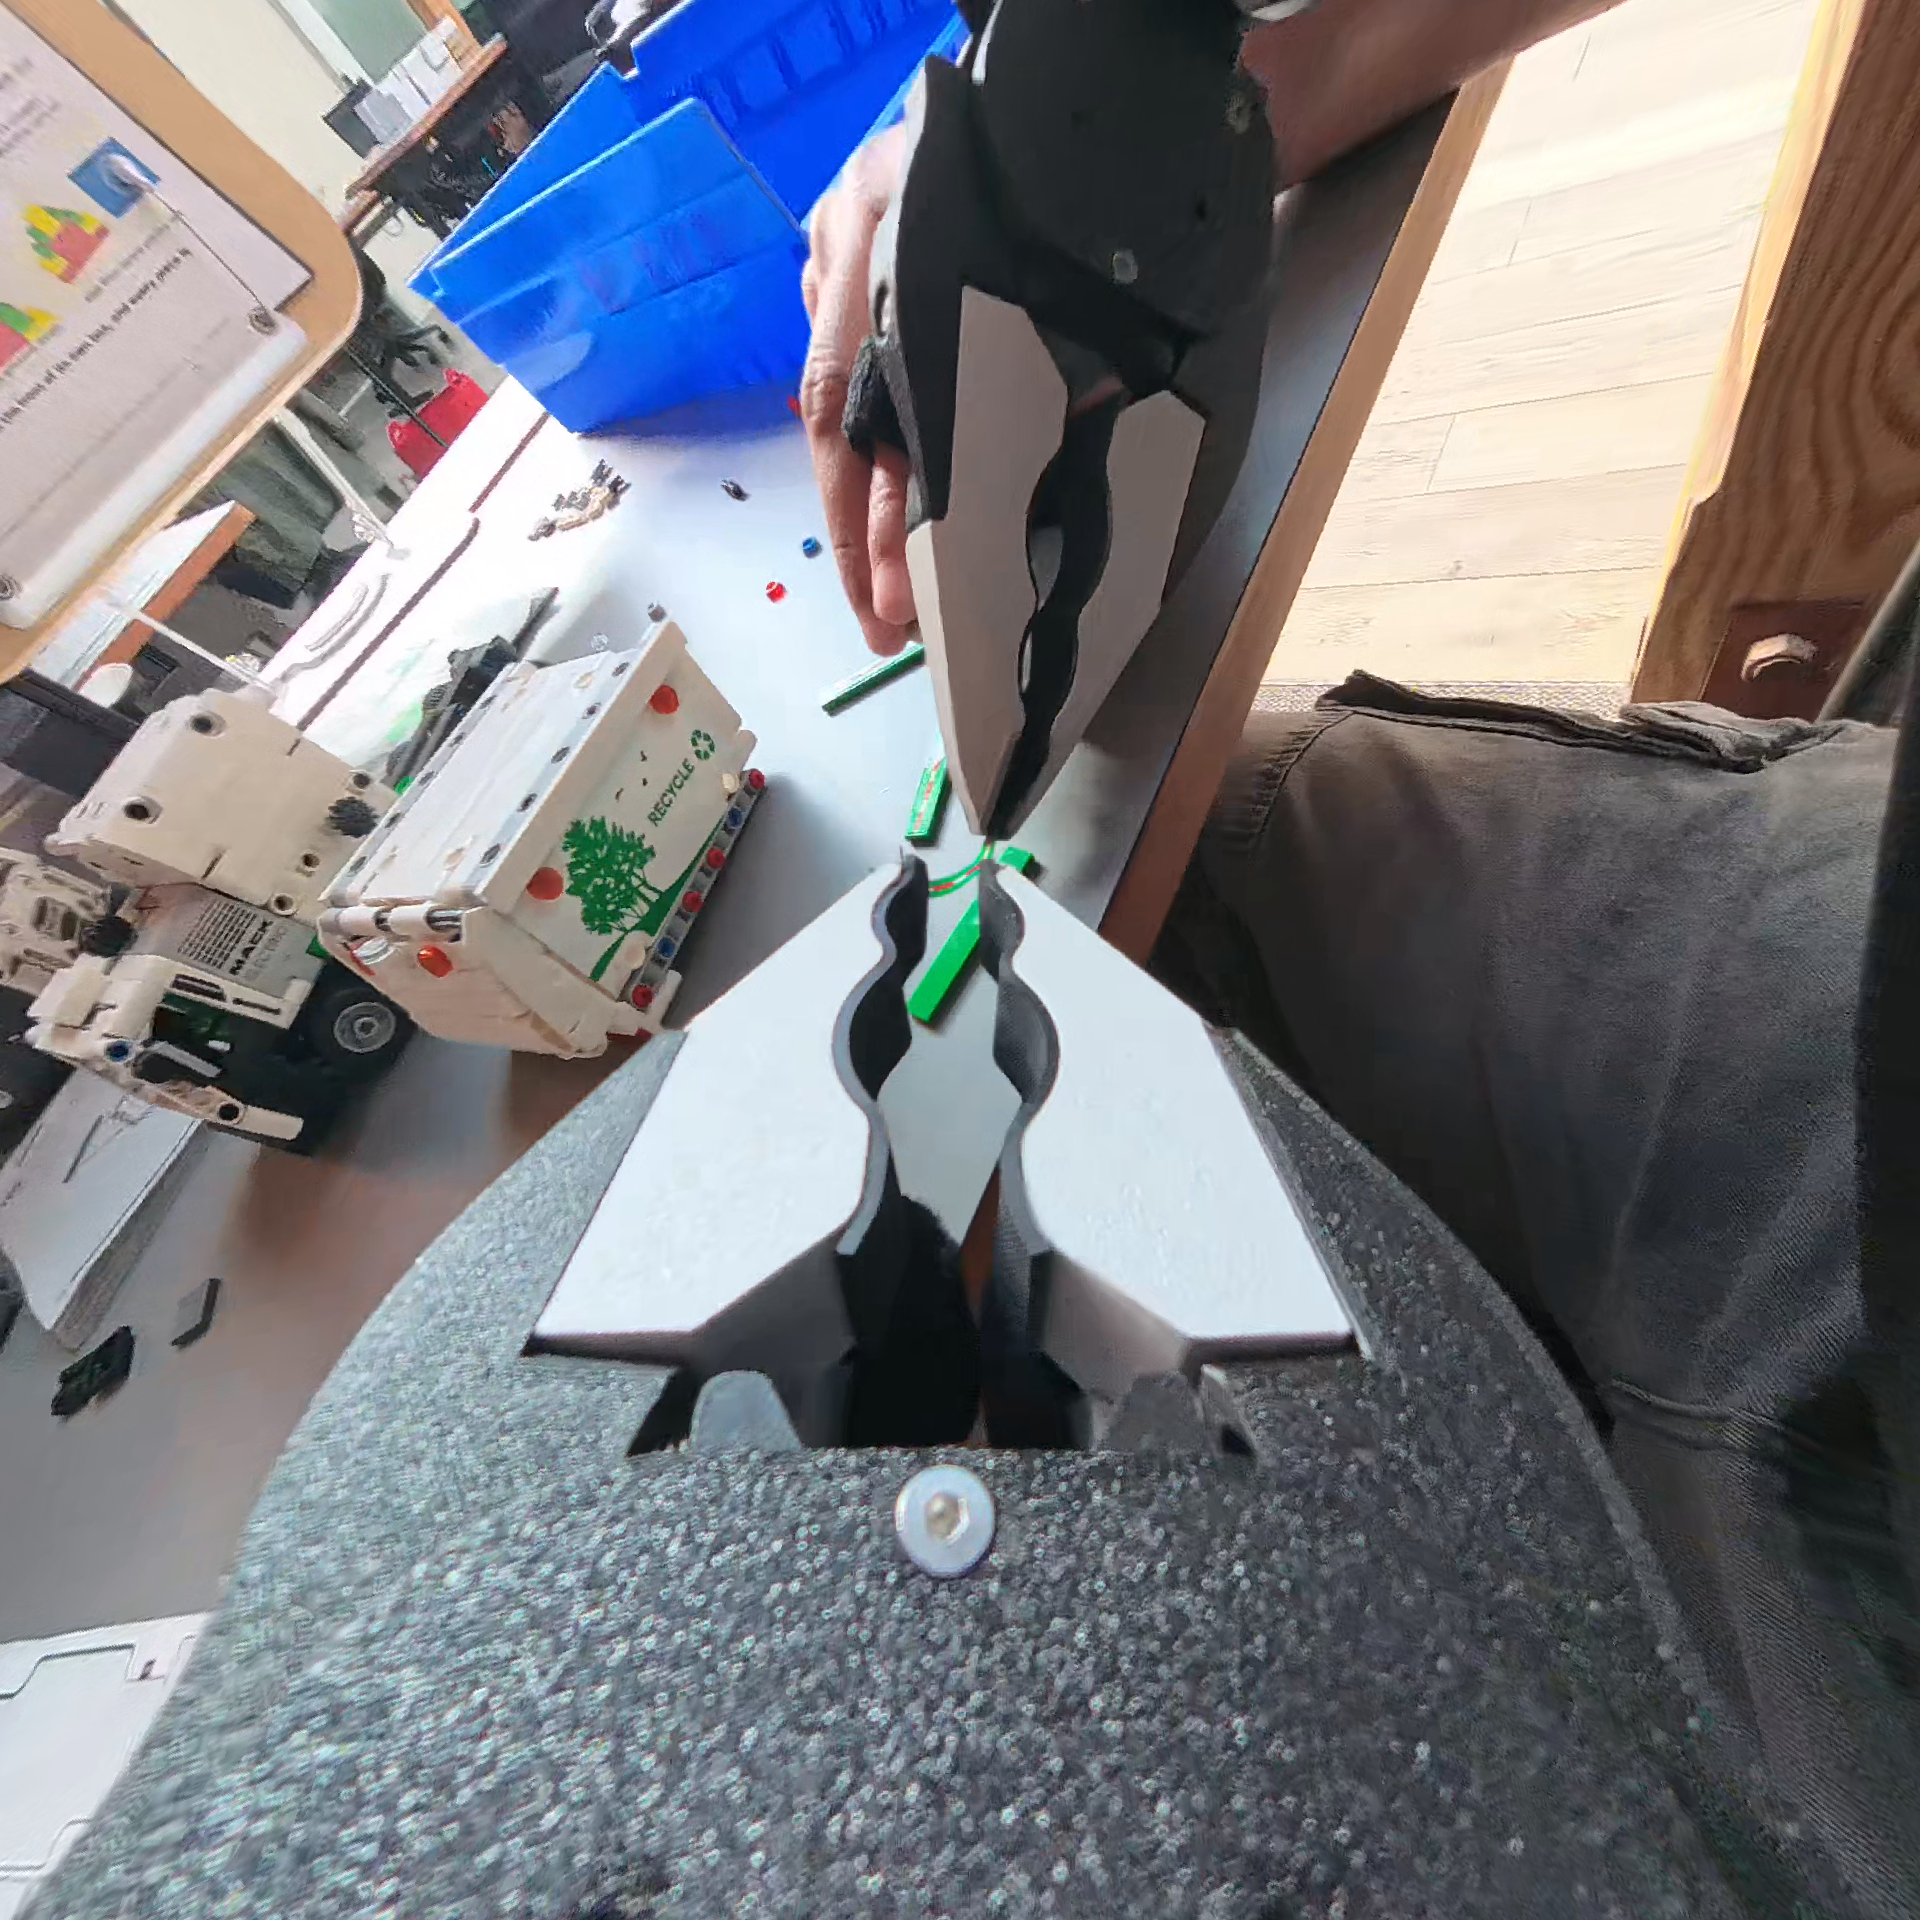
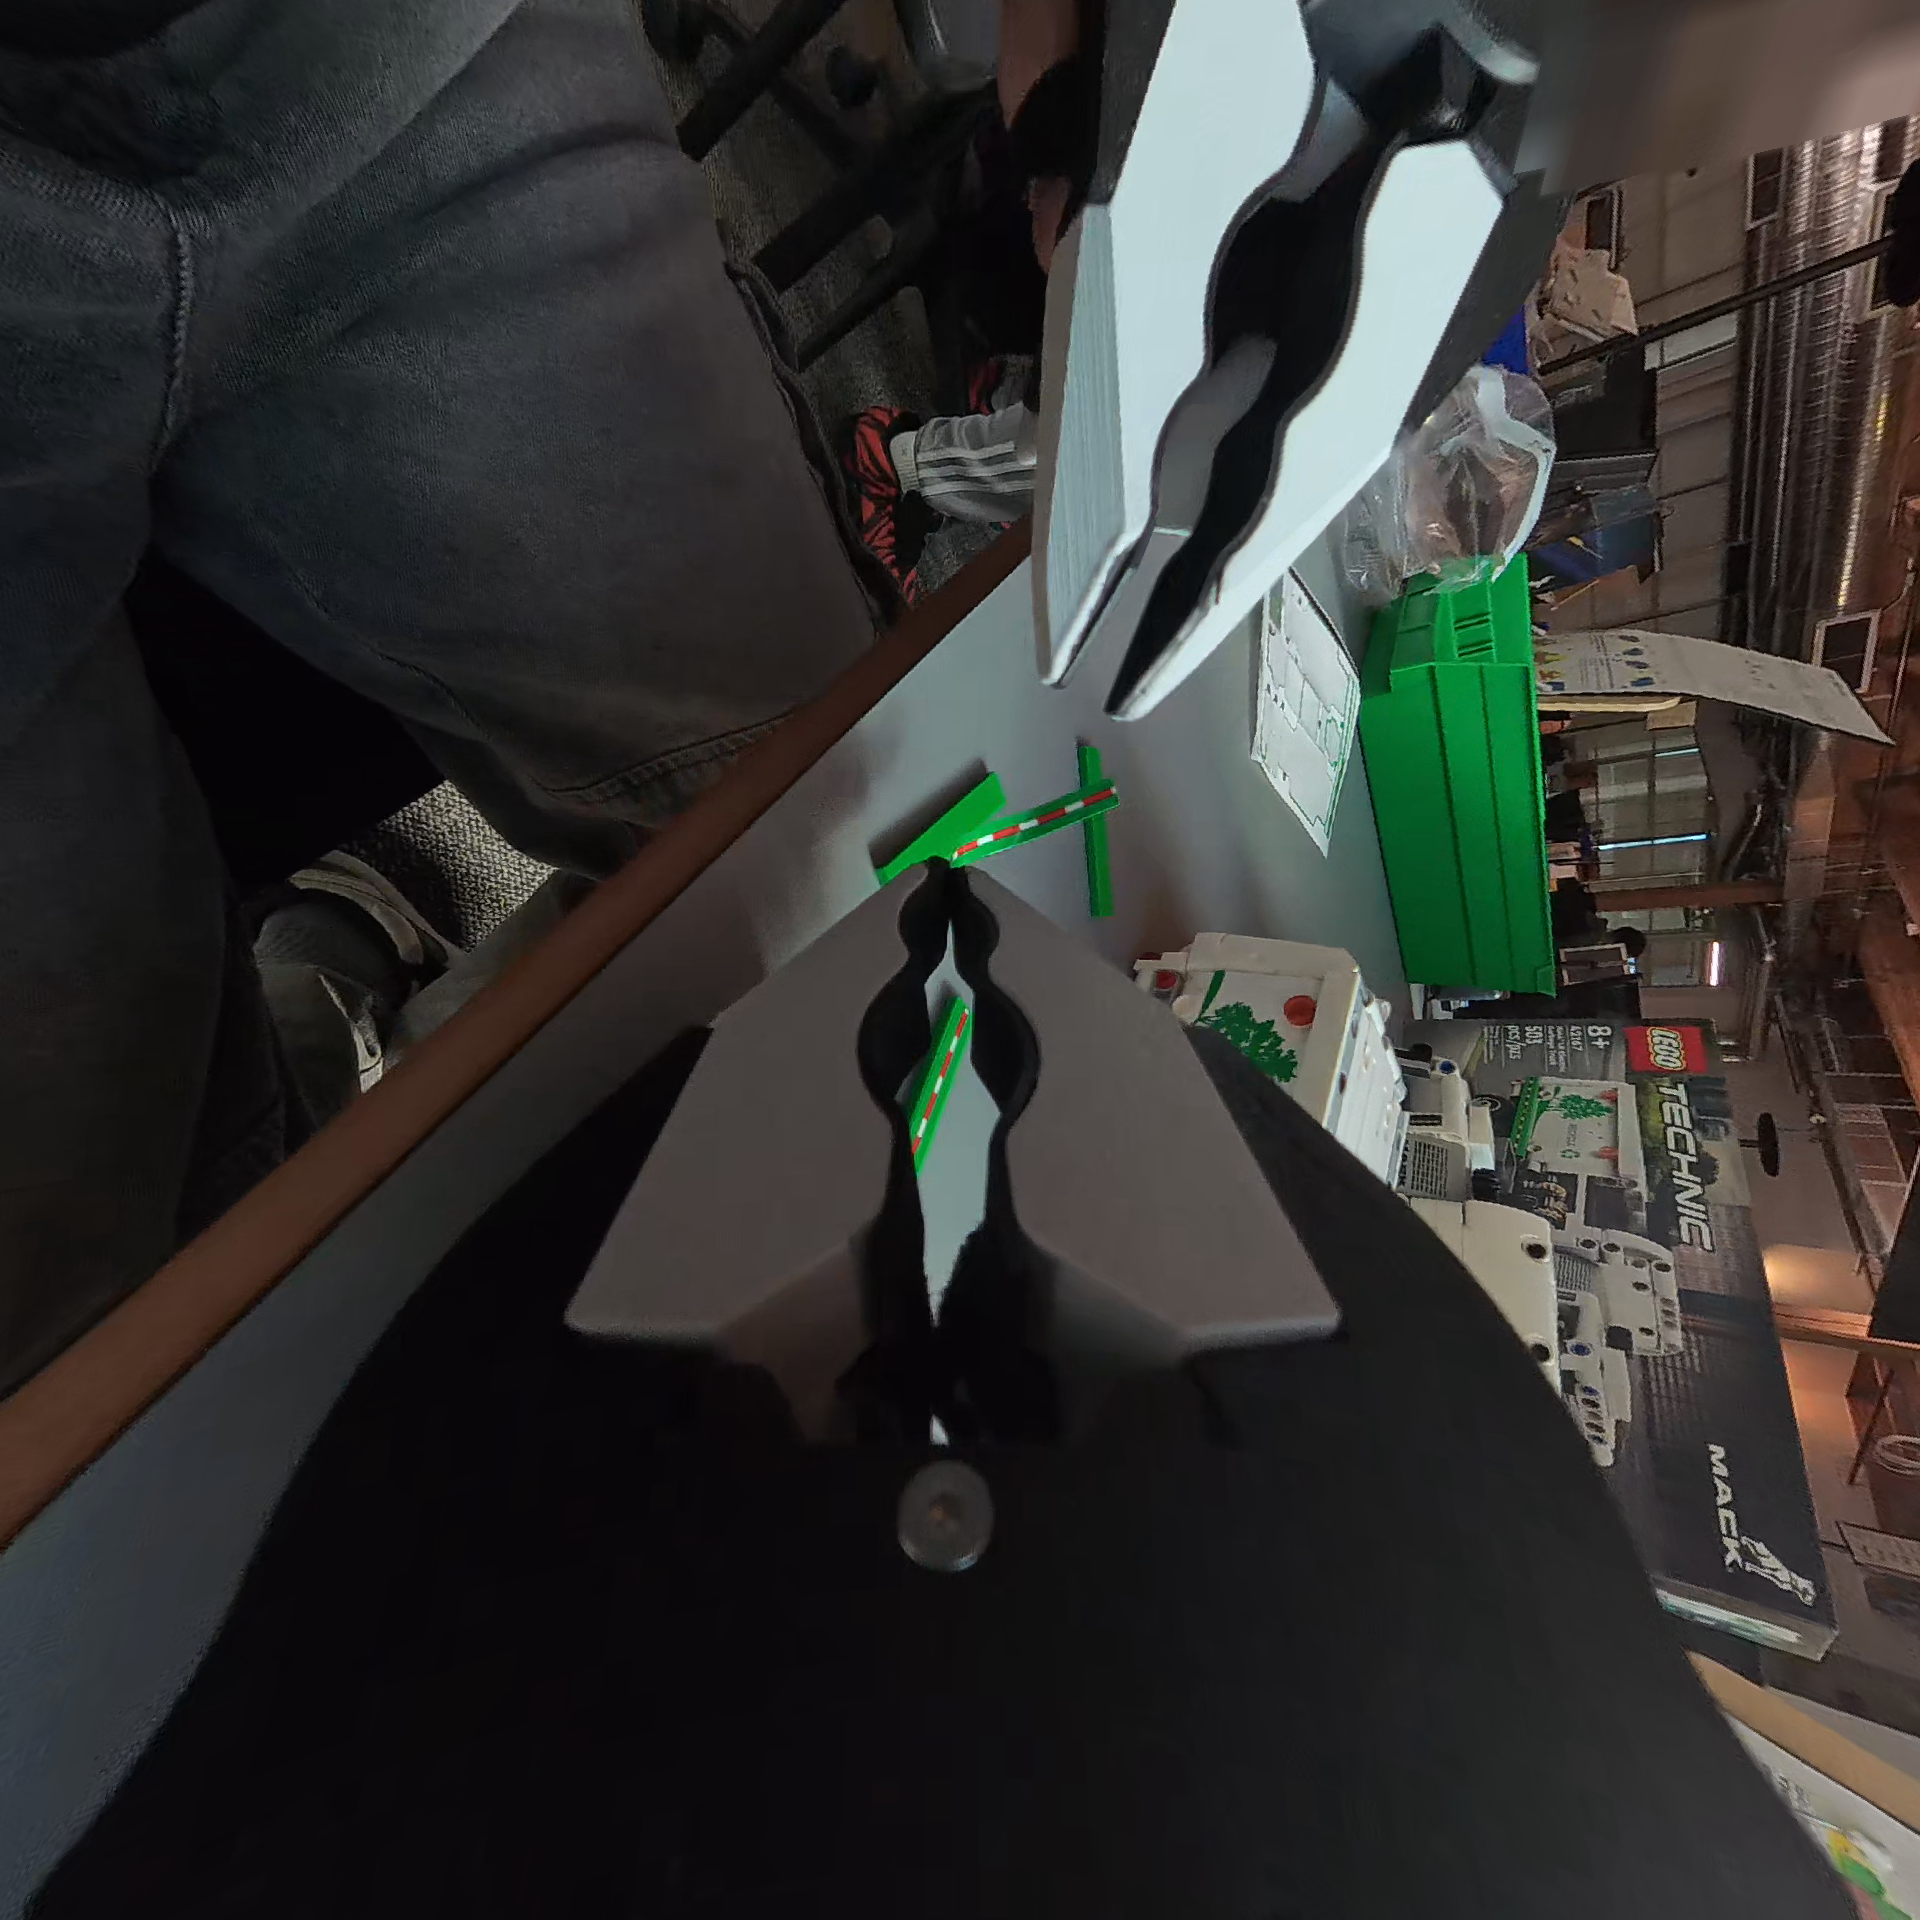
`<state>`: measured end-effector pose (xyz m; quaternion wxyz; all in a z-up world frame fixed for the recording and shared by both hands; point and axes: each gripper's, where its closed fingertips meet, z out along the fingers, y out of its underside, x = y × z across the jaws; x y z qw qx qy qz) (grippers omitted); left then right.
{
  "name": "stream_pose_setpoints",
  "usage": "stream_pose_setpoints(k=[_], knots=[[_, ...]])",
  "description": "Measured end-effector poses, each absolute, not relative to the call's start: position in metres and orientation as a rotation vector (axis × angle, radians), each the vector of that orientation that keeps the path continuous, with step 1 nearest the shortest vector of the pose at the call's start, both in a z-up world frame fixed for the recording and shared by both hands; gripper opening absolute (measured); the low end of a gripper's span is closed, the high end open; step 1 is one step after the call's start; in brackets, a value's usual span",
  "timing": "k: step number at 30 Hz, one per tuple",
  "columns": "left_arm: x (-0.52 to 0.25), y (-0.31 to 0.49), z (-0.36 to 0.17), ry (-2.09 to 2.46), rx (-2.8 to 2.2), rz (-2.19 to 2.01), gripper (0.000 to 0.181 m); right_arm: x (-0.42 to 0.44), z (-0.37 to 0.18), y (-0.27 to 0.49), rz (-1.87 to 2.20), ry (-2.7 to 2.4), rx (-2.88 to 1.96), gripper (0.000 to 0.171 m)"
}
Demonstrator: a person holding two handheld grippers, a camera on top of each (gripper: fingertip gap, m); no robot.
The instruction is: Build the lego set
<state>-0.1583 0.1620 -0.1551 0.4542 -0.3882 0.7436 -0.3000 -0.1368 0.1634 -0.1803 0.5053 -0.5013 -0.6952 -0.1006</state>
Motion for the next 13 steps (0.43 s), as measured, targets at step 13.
stream_pose_setpoints(k=[13], knots=[[-0.133,0.163,-0.167,1.676,-1.214,-0.611,0.000,-0.138,-0.184,0.165,-0.257,-1.719,-1.210,0.000]])
